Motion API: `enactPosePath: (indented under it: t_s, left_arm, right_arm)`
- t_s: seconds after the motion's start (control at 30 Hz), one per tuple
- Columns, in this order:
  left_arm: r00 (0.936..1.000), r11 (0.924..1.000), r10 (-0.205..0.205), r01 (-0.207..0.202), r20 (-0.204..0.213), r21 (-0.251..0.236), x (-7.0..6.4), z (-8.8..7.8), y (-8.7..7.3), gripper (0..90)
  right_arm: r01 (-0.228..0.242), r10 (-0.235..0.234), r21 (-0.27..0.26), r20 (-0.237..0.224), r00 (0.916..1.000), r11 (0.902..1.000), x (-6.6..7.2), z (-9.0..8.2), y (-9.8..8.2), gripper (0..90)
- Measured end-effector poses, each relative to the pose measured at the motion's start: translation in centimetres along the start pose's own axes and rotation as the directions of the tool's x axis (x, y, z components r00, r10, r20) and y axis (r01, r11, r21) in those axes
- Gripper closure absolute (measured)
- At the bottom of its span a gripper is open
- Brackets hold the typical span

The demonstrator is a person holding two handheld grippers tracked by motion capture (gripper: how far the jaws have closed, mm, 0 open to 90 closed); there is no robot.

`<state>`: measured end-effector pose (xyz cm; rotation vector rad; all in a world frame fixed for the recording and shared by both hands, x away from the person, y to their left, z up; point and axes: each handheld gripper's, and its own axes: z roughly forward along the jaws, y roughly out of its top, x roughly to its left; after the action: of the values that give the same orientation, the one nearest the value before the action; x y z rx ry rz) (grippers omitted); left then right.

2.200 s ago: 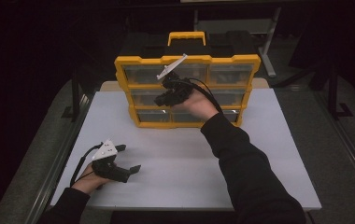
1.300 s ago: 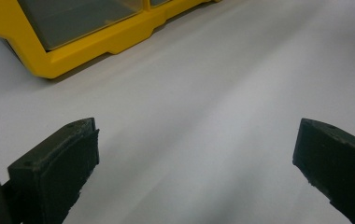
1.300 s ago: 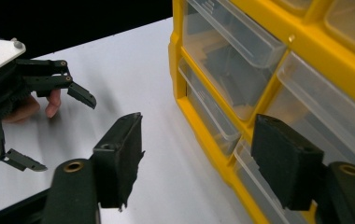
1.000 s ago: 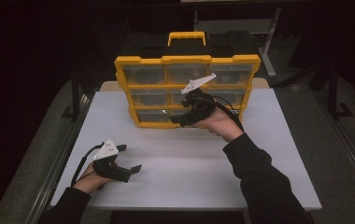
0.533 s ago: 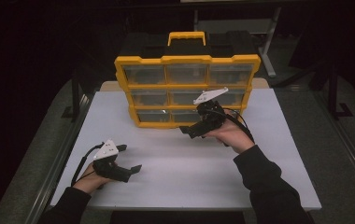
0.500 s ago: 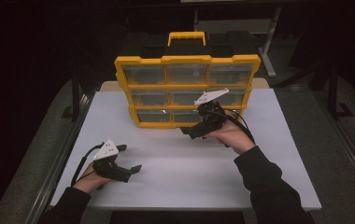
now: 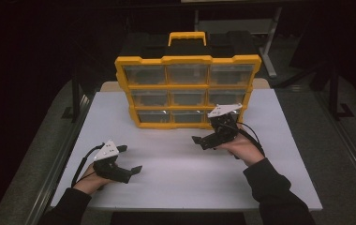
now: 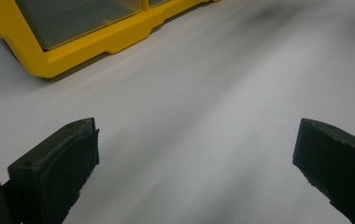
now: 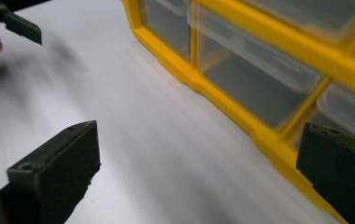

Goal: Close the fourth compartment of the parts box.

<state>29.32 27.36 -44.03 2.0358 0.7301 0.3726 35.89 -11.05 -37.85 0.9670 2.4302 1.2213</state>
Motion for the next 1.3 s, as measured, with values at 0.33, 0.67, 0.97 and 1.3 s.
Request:
enactPosePath:
  t_s: [0.33, 0.67, 0.97, 1.3]
  left_arm:
    - [1.0, 1.0, 0.0, 0.0, 0.001, -0.002, 0.0, 0.0, 0.0, 0.0]
    - [1.0, 1.0, 0.0, 0.0, 0.001, -0.004, 0.0, -0.1, 0.0, 0.0]
    - [1.0, 1.0, 0.0, 0.0, -0.001, -0.006, -0.1, 0.0, 0.1, 0.0]
    - [1.0, 1.0, -0.001, 0.001, 0.001, -0.005, -0.1, 0.0, 0.1, 0.0]
  right_arm:
    - [-0.028, 0.028, -0.016, 0.01, 0.9995, 0.9995, -0.3, -0.6, -2.5, 0.0]
    - [-0.047, 0.047, -0.018, 0.014, 0.9988, 0.9987, -0.5, -1.2, -4.6, 0.0]
    - [-0.07, 0.07, 0.0, 0.036, 0.9969, 0.9975, -1.0, -2.1, -7.0, 0.0]
    - [-0.109, 0.109, -0.012, 0.054, 0.9926, 0.994, -1.4, -3.1, -9.2, 0.0]
